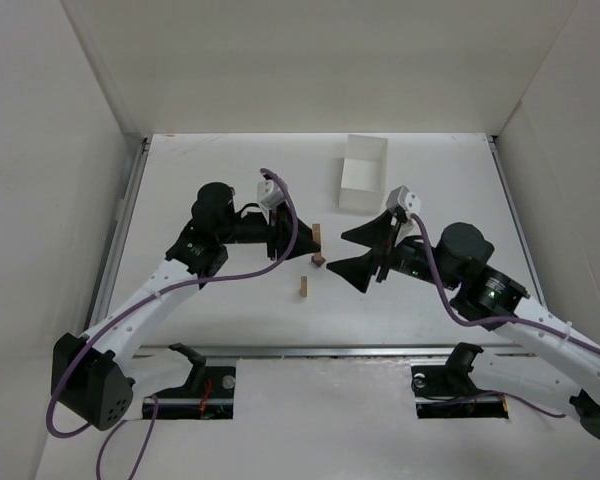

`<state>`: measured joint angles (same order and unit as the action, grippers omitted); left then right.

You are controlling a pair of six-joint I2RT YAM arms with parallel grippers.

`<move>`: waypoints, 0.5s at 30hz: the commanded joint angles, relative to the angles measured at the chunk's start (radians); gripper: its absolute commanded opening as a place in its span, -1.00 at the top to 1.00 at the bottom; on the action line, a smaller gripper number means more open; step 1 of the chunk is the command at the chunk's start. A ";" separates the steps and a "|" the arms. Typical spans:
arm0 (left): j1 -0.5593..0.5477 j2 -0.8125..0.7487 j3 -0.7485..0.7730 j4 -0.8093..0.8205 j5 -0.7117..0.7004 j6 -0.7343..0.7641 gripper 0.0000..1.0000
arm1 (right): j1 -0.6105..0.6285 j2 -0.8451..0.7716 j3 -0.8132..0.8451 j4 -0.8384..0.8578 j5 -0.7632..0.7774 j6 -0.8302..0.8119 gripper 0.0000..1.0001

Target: Build the wood block tower

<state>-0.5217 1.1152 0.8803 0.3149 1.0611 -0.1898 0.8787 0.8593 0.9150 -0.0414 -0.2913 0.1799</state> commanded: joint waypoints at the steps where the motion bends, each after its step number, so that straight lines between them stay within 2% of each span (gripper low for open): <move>1: -0.001 -0.005 0.055 -0.100 -0.073 0.174 1.00 | 0.005 -0.043 0.031 -0.060 0.095 0.084 -0.64; 3: -0.001 -0.005 0.065 -0.150 -0.095 0.245 1.00 | 0.005 -0.022 0.092 -0.129 0.119 0.122 -0.51; 4: -0.001 -0.005 0.065 -0.164 -0.122 0.304 1.00 | 0.005 0.000 0.122 -0.159 0.145 0.171 -0.36; 8: -0.001 0.005 0.074 -0.240 -0.196 0.418 1.00 | 0.016 0.147 0.290 -0.336 0.262 0.356 -0.10; 11: -0.001 0.005 0.074 -0.255 -0.207 0.441 1.00 | 0.049 0.242 0.375 -0.408 0.300 0.435 -0.10; 15: -0.001 0.005 0.065 -0.255 -0.216 0.454 1.00 | 0.060 0.293 0.438 -0.489 0.382 0.444 -0.08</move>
<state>-0.5217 1.1259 0.9058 0.0593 0.8642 0.2073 0.9268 1.1419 1.2915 -0.4202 -0.0051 0.5526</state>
